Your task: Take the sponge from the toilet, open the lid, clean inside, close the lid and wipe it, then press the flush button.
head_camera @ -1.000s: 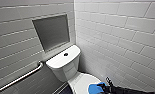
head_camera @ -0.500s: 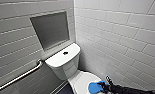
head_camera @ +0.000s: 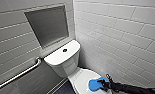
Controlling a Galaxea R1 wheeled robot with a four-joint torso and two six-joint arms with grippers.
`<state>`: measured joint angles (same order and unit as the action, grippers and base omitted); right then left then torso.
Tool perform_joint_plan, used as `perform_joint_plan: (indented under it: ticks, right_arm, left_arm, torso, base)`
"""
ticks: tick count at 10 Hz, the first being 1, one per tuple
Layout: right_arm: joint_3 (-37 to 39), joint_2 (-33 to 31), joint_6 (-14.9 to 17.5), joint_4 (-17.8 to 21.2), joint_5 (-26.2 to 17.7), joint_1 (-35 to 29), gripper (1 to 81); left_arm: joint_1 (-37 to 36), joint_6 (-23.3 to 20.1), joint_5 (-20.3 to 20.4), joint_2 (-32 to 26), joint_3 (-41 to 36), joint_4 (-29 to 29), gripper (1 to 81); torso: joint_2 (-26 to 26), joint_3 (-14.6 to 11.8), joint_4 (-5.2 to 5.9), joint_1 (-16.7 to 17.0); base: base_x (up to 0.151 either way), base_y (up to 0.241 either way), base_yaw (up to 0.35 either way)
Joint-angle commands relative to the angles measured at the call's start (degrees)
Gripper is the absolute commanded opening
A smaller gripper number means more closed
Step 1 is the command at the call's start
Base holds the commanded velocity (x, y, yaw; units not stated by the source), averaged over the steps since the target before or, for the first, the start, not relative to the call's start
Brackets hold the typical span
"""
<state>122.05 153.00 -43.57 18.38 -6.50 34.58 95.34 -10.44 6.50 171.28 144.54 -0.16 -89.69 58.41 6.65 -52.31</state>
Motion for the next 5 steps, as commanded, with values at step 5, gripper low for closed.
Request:
perform_joint_plan:
  ticks: [5]
  right_arm:
    - [2.5,0.2,-0.2,1.7,-1.5,-7.5,81.1]
  left_arm:
    - [1.6,-0.1,-4.9,-0.2,-0.2,-0.6,81.1]
  torso:
    - [0.0,0.0,0.0,0.0]
  base:
    - [0.0,0.0,0.0]
